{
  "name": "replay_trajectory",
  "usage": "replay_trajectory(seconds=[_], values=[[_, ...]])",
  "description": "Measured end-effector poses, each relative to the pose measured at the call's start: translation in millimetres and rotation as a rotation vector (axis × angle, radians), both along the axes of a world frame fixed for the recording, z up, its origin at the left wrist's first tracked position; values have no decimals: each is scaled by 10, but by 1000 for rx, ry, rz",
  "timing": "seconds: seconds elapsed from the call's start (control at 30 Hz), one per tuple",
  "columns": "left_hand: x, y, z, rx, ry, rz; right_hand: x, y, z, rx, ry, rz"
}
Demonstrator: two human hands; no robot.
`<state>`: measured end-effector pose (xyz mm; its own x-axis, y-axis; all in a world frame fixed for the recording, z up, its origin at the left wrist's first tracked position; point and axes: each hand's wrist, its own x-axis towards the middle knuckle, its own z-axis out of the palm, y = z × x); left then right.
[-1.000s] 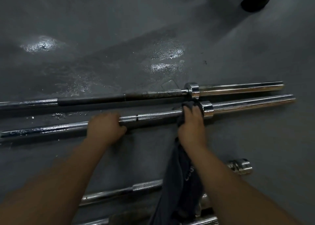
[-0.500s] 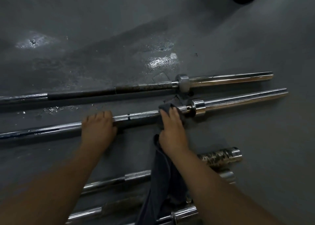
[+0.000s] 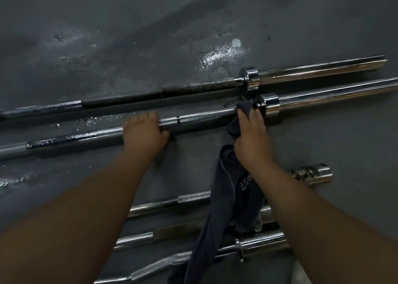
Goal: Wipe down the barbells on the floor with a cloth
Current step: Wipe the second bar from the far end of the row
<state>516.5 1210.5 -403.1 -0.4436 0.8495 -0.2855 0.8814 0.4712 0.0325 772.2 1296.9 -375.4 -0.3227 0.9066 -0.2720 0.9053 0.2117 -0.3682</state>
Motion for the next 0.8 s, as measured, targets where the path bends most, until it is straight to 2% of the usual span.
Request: replay_trajectory(seconds=[0.33, 0.5, 0.57, 0.73, 0.8], values=[[189, -367, 19, 118, -50, -16, -102, -194, 38, -1, 11, -49], [370, -703, 71, 193, -90, -38, -370, -719, 57, -84, 107, 367], [438, -840, 113, 181, -120, -43, -319, -727, 66, -46, 61, 431], [555, -1080, 218, 106, -138, -38, 282, -261, 103, 132, -131, -7], [672, -1120, 214, 115, -106, -21, 220, -380, 97, 141, -143, 30]])
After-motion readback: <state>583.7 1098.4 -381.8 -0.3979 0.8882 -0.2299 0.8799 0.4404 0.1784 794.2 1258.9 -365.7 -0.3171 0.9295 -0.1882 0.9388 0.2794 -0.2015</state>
